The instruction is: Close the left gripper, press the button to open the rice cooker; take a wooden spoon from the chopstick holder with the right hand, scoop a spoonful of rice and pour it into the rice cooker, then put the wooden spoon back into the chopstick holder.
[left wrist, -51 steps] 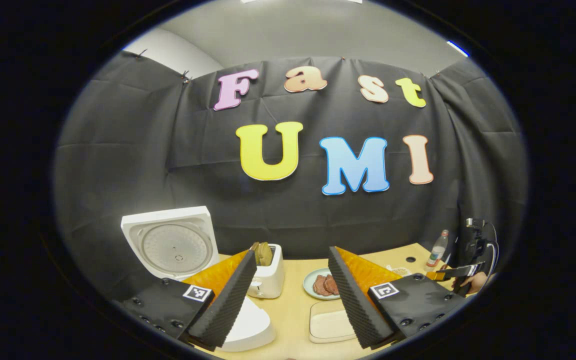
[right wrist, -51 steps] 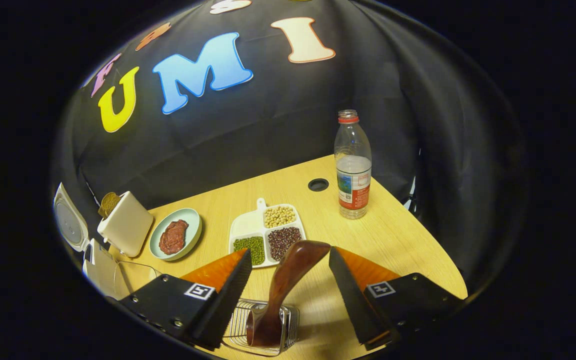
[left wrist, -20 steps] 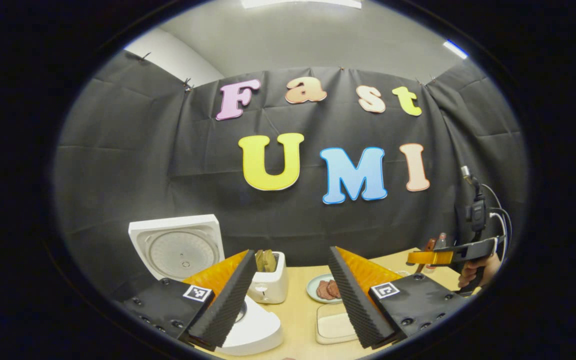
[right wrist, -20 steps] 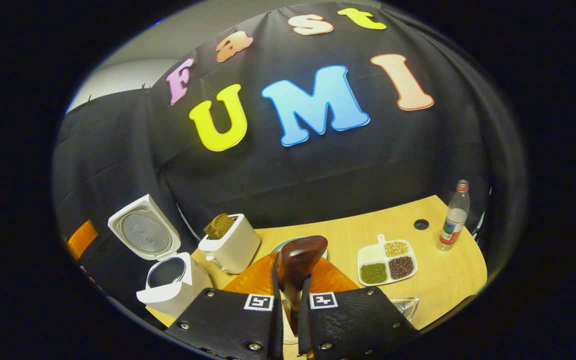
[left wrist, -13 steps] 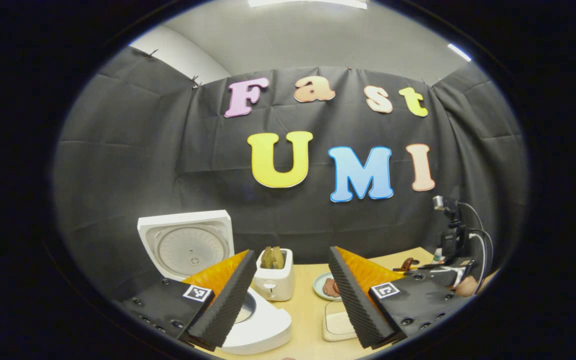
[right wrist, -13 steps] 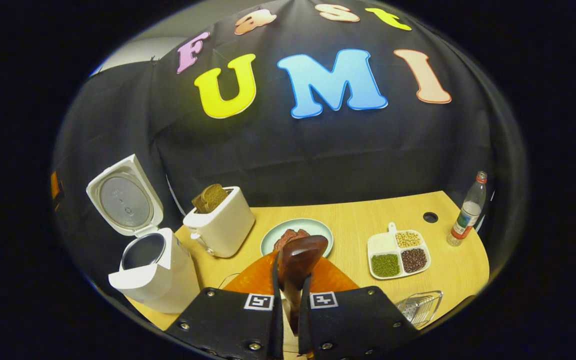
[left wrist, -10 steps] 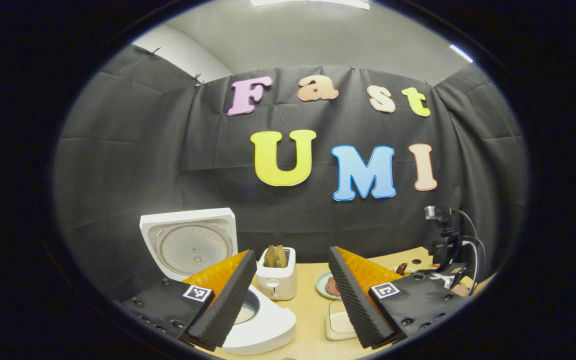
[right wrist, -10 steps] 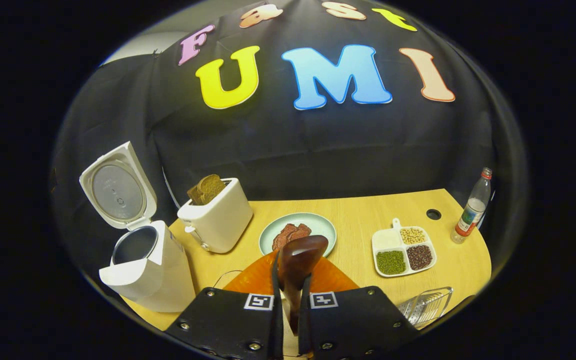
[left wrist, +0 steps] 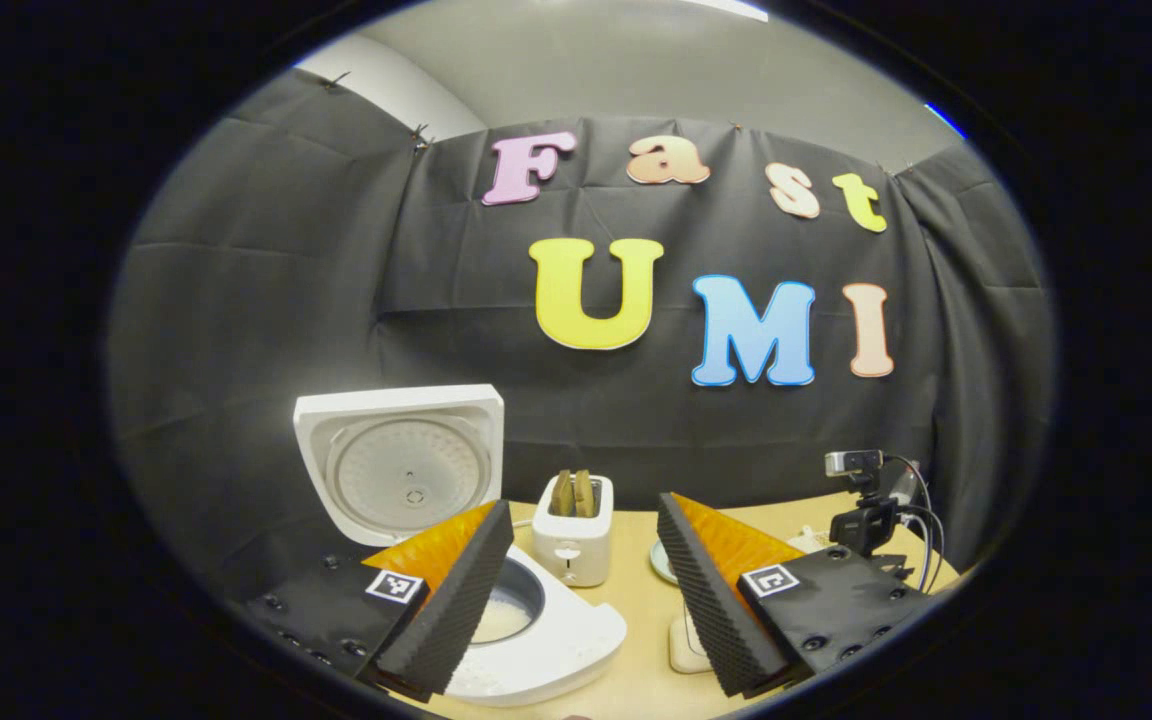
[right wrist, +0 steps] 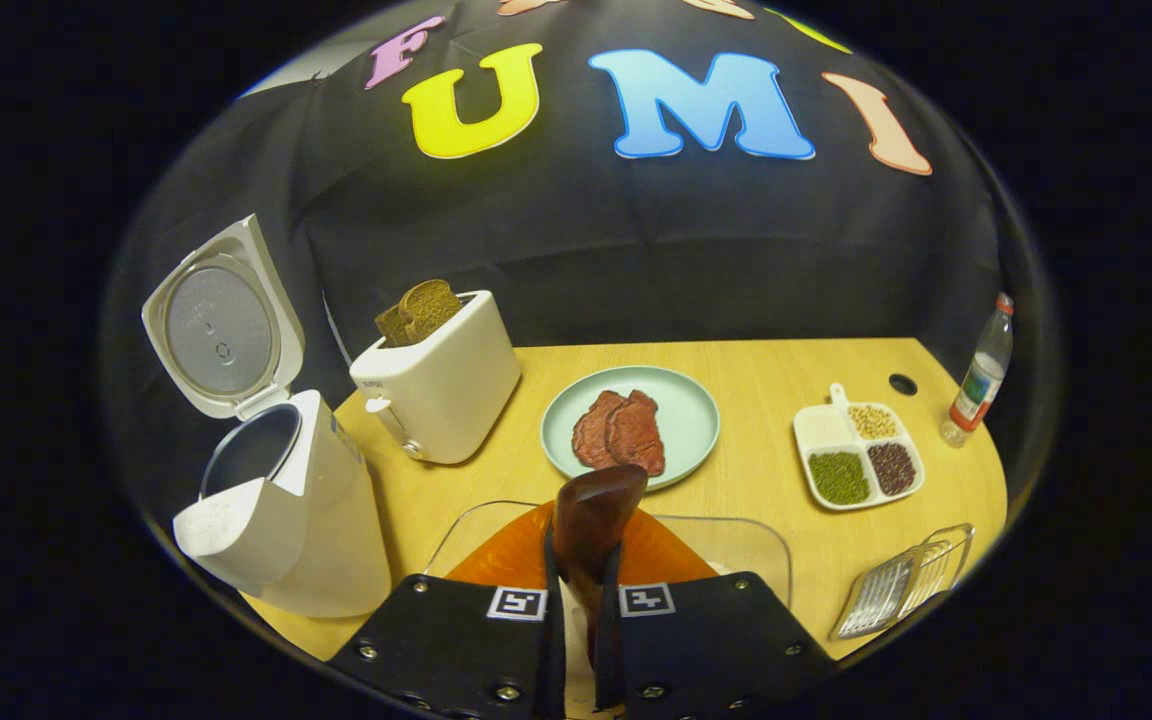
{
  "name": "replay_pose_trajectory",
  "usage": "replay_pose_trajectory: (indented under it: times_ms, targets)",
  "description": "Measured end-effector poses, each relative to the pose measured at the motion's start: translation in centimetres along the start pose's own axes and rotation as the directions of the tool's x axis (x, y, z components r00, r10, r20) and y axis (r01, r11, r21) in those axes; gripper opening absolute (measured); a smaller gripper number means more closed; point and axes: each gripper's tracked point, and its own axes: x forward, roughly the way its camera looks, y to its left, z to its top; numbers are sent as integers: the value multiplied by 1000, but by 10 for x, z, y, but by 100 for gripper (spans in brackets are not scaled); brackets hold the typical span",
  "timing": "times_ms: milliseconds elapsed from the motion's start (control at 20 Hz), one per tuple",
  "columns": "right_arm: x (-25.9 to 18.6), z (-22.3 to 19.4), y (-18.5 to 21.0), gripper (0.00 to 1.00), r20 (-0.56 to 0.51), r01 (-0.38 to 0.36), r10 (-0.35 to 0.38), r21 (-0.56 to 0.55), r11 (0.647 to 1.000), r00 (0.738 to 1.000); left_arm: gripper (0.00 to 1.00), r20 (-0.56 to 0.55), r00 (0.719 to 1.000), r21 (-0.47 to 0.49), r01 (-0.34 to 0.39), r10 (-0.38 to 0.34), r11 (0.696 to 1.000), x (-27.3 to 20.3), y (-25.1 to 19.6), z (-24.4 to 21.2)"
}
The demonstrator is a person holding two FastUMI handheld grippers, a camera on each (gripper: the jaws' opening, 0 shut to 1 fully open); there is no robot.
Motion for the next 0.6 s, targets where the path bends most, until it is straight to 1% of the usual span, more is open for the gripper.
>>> replay_pose_trajectory:
  times_ms: [50,150,200,250,300,350,450,500,600]
  targets:
    - [1,0,5,12,-5,-15,15,35,999,1000,96,-1,1000,-5,-2,2,1000,0,2,0]
    - [1,-2,13,12,-22,-58,61,131,990,998,96,-2,1000,-8,-4,4,1000,1,6,-2]
    - [1,-1,12,12,-23,-69,74,184,981,997,100,-2,1000,-7,-6,6,1000,1,7,-1]
    - [3,0,8,12,-24,-74,82,237,969,996,100,-1,1000,-6,-8,8,1000,0,9,0]
    - [3,0,3,12,-26,-81,93,303,950,995,96,0,1000,-7,-8,8,1000,0,9,-1]
    - [2,1,-3,12,-22,-91,107,377,922,994,100,2,1000,-8,-7,7,1000,0,9,0]
    - [0,6,-15,12,-4,-99,118,509,855,993,100,2,1000,-6,-5,5,1000,-2,9,-1]
    - [-1,8,-26,12,7,-92,105,545,833,994,100,1,1000,-5,-2,3,1000,-1,6,-2]
    - [-8,15,-43,12,27,-86,85,577,812,996,100,5,1000,-1,4,-4,1000,-1,4,0]
